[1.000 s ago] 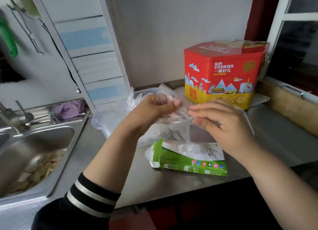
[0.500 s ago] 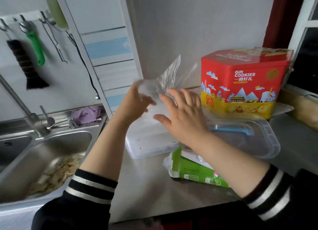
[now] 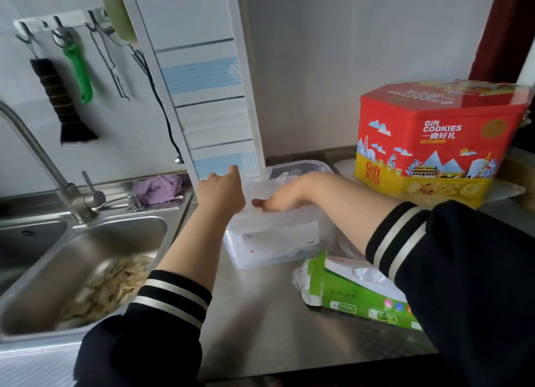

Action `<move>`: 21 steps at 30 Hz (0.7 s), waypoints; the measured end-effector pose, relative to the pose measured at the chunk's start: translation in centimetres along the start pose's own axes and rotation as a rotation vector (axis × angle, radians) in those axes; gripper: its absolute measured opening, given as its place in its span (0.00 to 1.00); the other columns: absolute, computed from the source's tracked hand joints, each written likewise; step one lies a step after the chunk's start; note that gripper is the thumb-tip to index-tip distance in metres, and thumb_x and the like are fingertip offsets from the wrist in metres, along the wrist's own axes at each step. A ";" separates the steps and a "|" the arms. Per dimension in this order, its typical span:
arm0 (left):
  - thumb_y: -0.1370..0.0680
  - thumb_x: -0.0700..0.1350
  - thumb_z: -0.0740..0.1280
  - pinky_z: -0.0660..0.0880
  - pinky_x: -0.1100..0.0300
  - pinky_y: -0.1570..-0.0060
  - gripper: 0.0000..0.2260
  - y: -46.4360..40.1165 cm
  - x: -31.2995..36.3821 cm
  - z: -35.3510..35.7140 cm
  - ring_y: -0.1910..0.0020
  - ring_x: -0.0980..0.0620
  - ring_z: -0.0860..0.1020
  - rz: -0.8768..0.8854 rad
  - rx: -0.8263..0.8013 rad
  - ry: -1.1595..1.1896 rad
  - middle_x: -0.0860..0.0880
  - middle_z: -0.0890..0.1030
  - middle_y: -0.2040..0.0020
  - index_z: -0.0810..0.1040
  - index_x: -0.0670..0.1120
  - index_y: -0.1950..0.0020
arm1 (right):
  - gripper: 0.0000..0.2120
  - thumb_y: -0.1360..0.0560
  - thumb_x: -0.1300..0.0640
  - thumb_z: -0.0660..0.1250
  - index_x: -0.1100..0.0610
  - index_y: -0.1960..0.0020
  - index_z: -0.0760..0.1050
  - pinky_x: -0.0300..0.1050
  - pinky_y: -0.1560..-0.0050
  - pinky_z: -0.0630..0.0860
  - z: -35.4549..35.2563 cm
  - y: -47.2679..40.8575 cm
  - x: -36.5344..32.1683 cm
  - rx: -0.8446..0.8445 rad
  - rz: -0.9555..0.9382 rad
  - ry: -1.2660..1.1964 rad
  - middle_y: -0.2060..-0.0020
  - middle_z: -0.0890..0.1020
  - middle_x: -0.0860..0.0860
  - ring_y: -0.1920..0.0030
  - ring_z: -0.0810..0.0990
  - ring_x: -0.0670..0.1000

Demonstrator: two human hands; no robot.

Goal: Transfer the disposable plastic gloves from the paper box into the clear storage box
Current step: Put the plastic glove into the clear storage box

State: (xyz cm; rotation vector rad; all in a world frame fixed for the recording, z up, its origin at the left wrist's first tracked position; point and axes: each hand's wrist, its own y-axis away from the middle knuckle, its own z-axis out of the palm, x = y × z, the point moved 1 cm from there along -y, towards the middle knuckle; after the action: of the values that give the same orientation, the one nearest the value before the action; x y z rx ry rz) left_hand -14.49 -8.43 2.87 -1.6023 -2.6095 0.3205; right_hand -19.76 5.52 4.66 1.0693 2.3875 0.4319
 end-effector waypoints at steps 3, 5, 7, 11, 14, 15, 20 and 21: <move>0.26 0.37 0.60 0.63 0.55 0.53 0.20 -0.1 0.2 0.2 0.43 0.42 0.71 0.029 0.000 -0.084 0.44 0.79 0.48 0.65 0.45 0.34 | 0.31 0.21 0.34 0.50 0.53 0.26 0.65 0.48 0.33 0.63 0.5 -0.7 0.8 0.012 0.025 -0.055 0.27 0.66 0.53 0.30 0.67 0.57; 0.26 0.36 0.59 0.63 0.55 0.52 0.21 -0.2 0.2 0.1 0.42 0.42 0.71 0.032 0.003 -0.107 0.44 0.79 0.47 0.65 0.45 0.34 | 0.24 0.20 0.37 0.53 0.54 0.42 0.77 0.45 0.44 0.70 0.0 -1.0 1.5 0.166 -0.034 -0.038 0.39 0.78 0.55 0.43 0.76 0.56; 0.25 0.37 0.60 0.64 0.54 0.51 0.22 -0.2 0.1 0.0 0.41 0.42 0.71 0.030 0.010 -0.119 0.44 0.77 0.44 0.65 0.46 0.31 | 0.19 0.21 0.42 0.61 0.57 0.53 0.80 0.44 0.54 0.72 -0.8 -0.7 2.6 0.379 -0.094 -0.155 0.54 0.83 0.53 0.55 0.79 0.54; 0.25 0.38 0.61 0.67 0.53 0.45 0.23 -0.1 0.0 -0.1 0.40 0.41 0.72 0.017 0.021 -0.107 0.43 0.76 0.42 0.65 0.47 0.29 | 0.11 0.23 0.51 0.67 0.58 0.54 0.81 0.44 0.56 0.74 -2.0 2.5 5.2 0.871 -0.241 -0.486 0.61 0.82 0.50 0.59 0.80 0.51; 0.25 0.37 0.61 0.66 0.53 0.46 0.25 0.3 0.1 -0.5 0.40 0.41 0.72 0.017 0.056 -0.084 0.44 0.78 0.42 0.64 0.48 0.28 | 0.10 0.22 0.54 0.66 0.61 0.52 0.81 0.43 0.56 0.74 -1.0 6.2 6.7 1.052 -0.343 -0.669 0.60 0.84 0.51 0.60 0.79 0.48; 0.25 0.37 0.61 0.66 0.53 0.46 0.26 0.6 0.1 -0.7 0.40 0.41 0.73 0.014 0.072 -0.068 0.44 0.78 0.42 0.63 0.49 0.27 | 0.10 0.22 0.55 0.66 0.62 0.52 0.81 0.41 0.61 0.73 -0.2 7.4 7.2 1.021 -0.355 -0.703 0.65 0.83 0.49 0.65 0.77 0.44; 0.23 0.38 0.63 0.67 0.50 0.42 0.26 2.6 0.3 -2.6 0.39 0.39 0.74 0.061 0.209 -0.016 0.44 0.79 0.38 0.65 0.53 0.26 | 0.09 0.25 0.47 0.68 0.53 0.53 0.81 0.42 0.56 0.78 5.9 11.0 9.9 0.546 -0.208 -0.490 0.62 0.83 0.47 0.61 0.81 0.46; 0.22 0.38 0.62 0.67 0.50 0.43 0.25 3.2 0.5 -3.0 0.40 0.39 0.74 0.072 0.244 -0.016 0.44 0.79 0.39 0.67 0.53 0.27 | 0.11 0.27 0.43 0.69 0.49 0.51 0.81 0.46 0.50 0.78 7.2 11.2 10.5 0.483 -0.151 -0.378 0.57 0.83 0.45 0.55 0.81 0.47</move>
State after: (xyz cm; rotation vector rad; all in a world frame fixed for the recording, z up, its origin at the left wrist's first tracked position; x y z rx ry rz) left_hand -11.47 -6.16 5.09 -1.6167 -2.4145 0.6322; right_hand -15.08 21.33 0.69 1.0400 2.2482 -0.3906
